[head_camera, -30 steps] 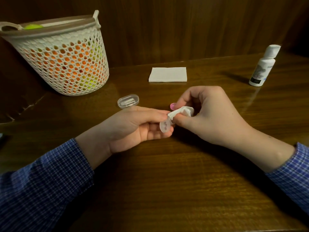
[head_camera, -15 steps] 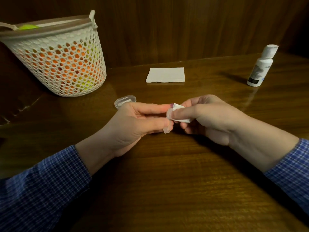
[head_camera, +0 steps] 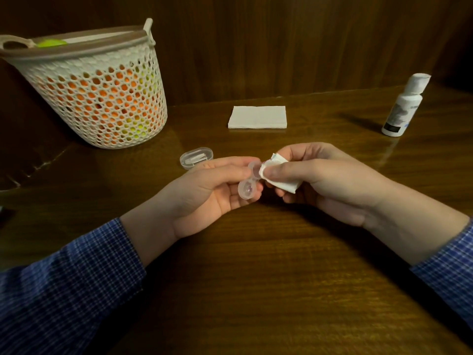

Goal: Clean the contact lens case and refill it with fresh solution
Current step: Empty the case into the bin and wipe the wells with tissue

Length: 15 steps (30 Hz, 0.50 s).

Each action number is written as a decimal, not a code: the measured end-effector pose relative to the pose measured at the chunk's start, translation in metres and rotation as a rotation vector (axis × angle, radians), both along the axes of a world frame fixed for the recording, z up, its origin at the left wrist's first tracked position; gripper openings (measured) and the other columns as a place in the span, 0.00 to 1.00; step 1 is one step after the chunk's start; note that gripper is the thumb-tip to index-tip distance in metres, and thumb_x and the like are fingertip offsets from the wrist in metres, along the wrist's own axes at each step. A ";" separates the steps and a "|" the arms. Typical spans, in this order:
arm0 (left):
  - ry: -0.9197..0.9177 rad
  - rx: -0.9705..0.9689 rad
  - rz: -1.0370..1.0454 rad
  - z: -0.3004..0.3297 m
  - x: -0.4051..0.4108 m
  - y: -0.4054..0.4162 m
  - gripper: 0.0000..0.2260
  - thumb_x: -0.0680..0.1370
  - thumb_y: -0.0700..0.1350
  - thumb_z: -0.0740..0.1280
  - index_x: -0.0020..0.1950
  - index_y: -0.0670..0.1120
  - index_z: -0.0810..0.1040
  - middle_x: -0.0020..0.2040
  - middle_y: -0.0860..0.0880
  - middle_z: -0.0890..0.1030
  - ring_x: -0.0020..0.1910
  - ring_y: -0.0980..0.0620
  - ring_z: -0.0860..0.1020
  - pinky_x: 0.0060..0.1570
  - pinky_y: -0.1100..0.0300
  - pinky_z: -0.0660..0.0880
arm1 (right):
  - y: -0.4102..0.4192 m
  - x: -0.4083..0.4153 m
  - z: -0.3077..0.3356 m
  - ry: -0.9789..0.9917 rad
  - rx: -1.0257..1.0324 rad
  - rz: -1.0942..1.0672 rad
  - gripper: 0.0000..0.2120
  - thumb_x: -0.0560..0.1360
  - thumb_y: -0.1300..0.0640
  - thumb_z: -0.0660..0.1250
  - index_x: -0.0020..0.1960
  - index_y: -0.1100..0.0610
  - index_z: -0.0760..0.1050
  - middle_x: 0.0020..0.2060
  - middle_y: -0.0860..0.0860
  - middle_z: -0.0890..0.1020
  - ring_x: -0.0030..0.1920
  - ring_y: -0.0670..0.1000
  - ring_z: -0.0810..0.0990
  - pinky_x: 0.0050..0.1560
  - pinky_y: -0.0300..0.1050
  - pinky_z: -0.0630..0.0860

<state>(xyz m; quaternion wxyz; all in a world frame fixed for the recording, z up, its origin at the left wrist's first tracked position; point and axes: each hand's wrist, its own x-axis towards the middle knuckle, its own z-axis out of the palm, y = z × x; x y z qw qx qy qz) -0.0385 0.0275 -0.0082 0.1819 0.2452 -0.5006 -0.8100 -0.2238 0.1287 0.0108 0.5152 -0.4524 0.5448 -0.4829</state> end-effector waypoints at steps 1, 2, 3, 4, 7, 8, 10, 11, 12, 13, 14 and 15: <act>-0.005 -0.002 -0.004 0.000 0.000 0.000 0.19 0.76 0.38 0.67 0.67 0.38 0.78 0.45 0.45 0.85 0.41 0.54 0.84 0.43 0.62 0.82 | 0.000 0.000 0.000 0.002 -0.005 0.000 0.14 0.64 0.53 0.79 0.46 0.58 0.83 0.39 0.57 0.85 0.36 0.48 0.81 0.34 0.40 0.77; -0.011 -0.009 -0.010 0.000 0.000 0.000 0.19 0.76 0.38 0.66 0.68 0.38 0.78 0.46 0.45 0.84 0.41 0.54 0.84 0.43 0.62 0.82 | 0.000 0.000 0.000 0.008 -0.007 -0.010 0.17 0.63 0.52 0.80 0.47 0.58 0.82 0.40 0.57 0.86 0.36 0.49 0.81 0.34 0.40 0.77; -0.014 -0.014 -0.015 0.000 0.000 0.001 0.19 0.77 0.38 0.66 0.68 0.38 0.78 0.46 0.45 0.84 0.42 0.54 0.84 0.44 0.62 0.82 | 0.001 0.000 -0.001 0.014 -0.011 -0.030 0.18 0.62 0.51 0.80 0.48 0.57 0.80 0.39 0.56 0.86 0.35 0.48 0.81 0.34 0.41 0.76; -0.013 -0.012 -0.016 0.000 -0.001 0.001 0.19 0.77 0.38 0.66 0.68 0.38 0.78 0.46 0.44 0.84 0.42 0.54 0.84 0.44 0.62 0.82 | 0.001 0.000 -0.002 0.029 -0.025 -0.058 0.19 0.63 0.52 0.80 0.47 0.56 0.76 0.37 0.55 0.85 0.33 0.48 0.80 0.34 0.42 0.76; -0.008 -0.005 -0.006 -0.001 -0.001 0.001 0.18 0.76 0.38 0.67 0.66 0.39 0.79 0.46 0.44 0.85 0.43 0.53 0.85 0.44 0.61 0.82 | 0.000 0.001 -0.007 0.167 -0.138 -0.153 0.18 0.69 0.54 0.80 0.41 0.55 0.69 0.29 0.50 0.81 0.30 0.48 0.80 0.35 0.45 0.76; -0.008 -0.009 -0.003 -0.001 -0.001 0.001 0.18 0.76 0.38 0.67 0.66 0.39 0.80 0.47 0.44 0.85 0.43 0.53 0.85 0.45 0.61 0.82 | 0.000 0.001 -0.009 0.202 -0.184 -0.171 0.17 0.70 0.54 0.79 0.40 0.55 0.69 0.29 0.50 0.80 0.30 0.48 0.81 0.35 0.43 0.77; -0.017 -0.021 0.008 -0.001 -0.001 0.001 0.19 0.76 0.39 0.67 0.66 0.39 0.80 0.49 0.43 0.84 0.44 0.53 0.84 0.46 0.61 0.82 | 0.000 0.002 -0.010 0.242 -0.255 -0.180 0.15 0.70 0.53 0.79 0.38 0.56 0.74 0.30 0.50 0.81 0.31 0.48 0.82 0.35 0.39 0.78; -0.021 -0.024 0.016 -0.001 -0.002 0.001 0.20 0.76 0.39 0.67 0.67 0.39 0.79 0.50 0.43 0.84 0.45 0.53 0.84 0.47 0.60 0.82 | 0.000 0.003 -0.010 0.258 -0.278 -0.179 0.13 0.70 0.52 0.79 0.39 0.57 0.77 0.32 0.50 0.83 0.32 0.48 0.82 0.35 0.39 0.79; -0.023 -0.020 0.024 -0.001 -0.002 0.001 0.20 0.76 0.39 0.67 0.69 0.39 0.78 0.52 0.42 0.83 0.46 0.52 0.84 0.47 0.60 0.82 | 0.000 0.003 -0.010 0.277 -0.294 -0.184 0.11 0.70 0.52 0.79 0.41 0.57 0.79 0.33 0.50 0.85 0.33 0.48 0.82 0.37 0.39 0.80; -0.023 -0.013 0.031 -0.001 -0.003 0.001 0.21 0.75 0.38 0.67 0.69 0.39 0.77 0.53 0.42 0.83 0.47 0.52 0.84 0.47 0.60 0.82 | 0.001 0.003 -0.010 0.297 -0.305 -0.195 0.11 0.70 0.51 0.79 0.42 0.57 0.81 0.35 0.51 0.86 0.35 0.50 0.83 0.38 0.40 0.80; -0.024 -0.002 0.040 -0.001 -0.003 0.001 0.22 0.75 0.38 0.68 0.70 0.40 0.77 0.55 0.42 0.83 0.48 0.52 0.84 0.48 0.60 0.82 | 0.001 0.004 -0.010 0.311 -0.310 -0.208 0.12 0.68 0.49 0.79 0.44 0.56 0.83 0.37 0.51 0.87 0.37 0.52 0.84 0.40 0.42 0.81; -0.026 0.013 0.052 0.000 -0.003 0.001 0.22 0.75 0.38 0.68 0.70 0.40 0.77 0.57 0.41 0.84 0.50 0.51 0.85 0.49 0.59 0.82 | 0.002 0.004 -0.009 0.317 -0.313 -0.217 0.15 0.66 0.46 0.80 0.45 0.55 0.84 0.40 0.52 0.87 0.41 0.53 0.85 0.41 0.45 0.83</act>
